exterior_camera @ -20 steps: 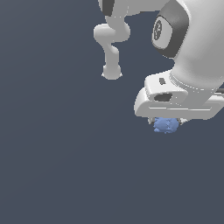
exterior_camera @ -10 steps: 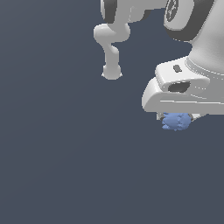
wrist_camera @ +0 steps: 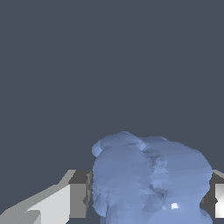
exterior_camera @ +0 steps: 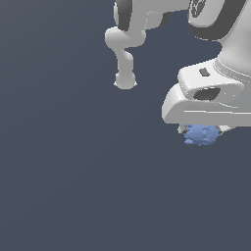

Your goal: Pick up the object and move it to a goal position.

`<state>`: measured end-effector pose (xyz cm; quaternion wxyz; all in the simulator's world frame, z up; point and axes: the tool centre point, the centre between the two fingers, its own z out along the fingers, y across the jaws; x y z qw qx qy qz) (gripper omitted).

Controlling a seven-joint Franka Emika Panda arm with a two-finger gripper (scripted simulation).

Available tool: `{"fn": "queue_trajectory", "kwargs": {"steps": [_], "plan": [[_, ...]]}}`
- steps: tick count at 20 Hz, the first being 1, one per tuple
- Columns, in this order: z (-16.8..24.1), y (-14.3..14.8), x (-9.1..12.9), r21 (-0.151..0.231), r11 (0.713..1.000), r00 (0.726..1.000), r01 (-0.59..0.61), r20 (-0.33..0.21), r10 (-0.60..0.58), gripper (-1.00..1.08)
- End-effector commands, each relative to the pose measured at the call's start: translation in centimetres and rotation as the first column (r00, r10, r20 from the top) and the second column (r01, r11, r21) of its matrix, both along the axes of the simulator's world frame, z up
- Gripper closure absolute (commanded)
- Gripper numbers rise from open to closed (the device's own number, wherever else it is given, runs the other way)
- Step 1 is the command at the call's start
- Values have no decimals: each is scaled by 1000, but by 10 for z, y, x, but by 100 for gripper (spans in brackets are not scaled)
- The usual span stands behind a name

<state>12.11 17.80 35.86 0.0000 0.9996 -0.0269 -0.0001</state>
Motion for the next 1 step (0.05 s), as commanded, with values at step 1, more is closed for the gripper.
{"fn": "queue_trajectory", "kwargs": {"steps": [1], "plan": [[1, 0, 0, 0, 1000, 1000, 0, 0, 0, 108]]}}
